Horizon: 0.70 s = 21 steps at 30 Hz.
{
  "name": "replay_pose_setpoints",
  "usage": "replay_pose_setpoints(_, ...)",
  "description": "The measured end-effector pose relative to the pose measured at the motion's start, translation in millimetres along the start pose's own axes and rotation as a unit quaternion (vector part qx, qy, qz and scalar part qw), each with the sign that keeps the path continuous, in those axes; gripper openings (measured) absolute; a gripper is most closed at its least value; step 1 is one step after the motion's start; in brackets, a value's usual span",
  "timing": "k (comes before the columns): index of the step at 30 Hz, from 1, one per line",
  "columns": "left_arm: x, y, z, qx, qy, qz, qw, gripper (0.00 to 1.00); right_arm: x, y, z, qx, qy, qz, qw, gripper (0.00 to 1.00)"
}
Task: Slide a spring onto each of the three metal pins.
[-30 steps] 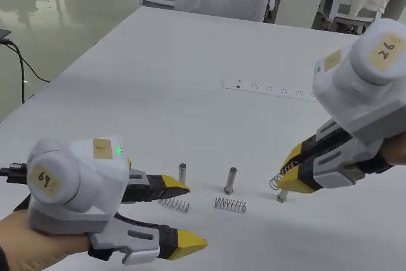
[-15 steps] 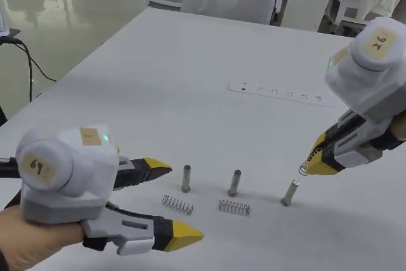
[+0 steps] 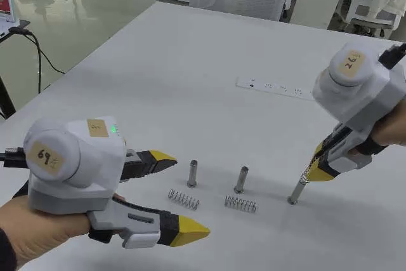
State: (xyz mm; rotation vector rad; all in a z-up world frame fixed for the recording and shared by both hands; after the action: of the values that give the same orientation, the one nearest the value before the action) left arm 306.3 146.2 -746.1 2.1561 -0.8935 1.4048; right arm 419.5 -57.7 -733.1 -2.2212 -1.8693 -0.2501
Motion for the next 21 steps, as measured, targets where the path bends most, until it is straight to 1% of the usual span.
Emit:
replay_pose_setpoints(5, -1.5, 0.8, 0.6, -0.003, -0.003, 0.001, 1.0000, 0.65, 0.5, 1.2, 4.5, 0.002, -0.006, 0.000, 1.0000, 0.08)
replay_pose_setpoints(9, -1.1, 0.7, 0.6, -0.003, -0.002, 0.001, 1.0000, 0.65, -0.8, 2.7, 10.1, 0.002, -0.017, -0.001, 0.9998, 0.08)
replay_pose_setpoints(15, -0.7, 1.2, 1.0, -0.005, -0.001, 0.002, 1.0000, 0.64, -3.8, 6.5, 25.5, 0.005, -0.033, 0.004, 0.9994, 0.08)
replay_pose_setpoints(21, -0.9, 2.6, 2.5, -0.008, -0.003, 0.004, 1.0000, 0.64, -6.5, 8.8, 40.2, 0.008, -0.040, 0.015, 0.9990, 0.08)
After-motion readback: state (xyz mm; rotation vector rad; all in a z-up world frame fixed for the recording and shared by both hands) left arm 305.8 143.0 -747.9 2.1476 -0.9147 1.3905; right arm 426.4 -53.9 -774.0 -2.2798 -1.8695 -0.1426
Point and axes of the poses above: the centre of the closed fingertips' face, and the gripper's own axes: z roughly forward along the fingers, y roughly to its right, x roughly out of its top, the point moved 6 cm from there along -z, roughly backward along the fingers, and after that the axes turned 6 degrees about x, right-handed, at the moved point
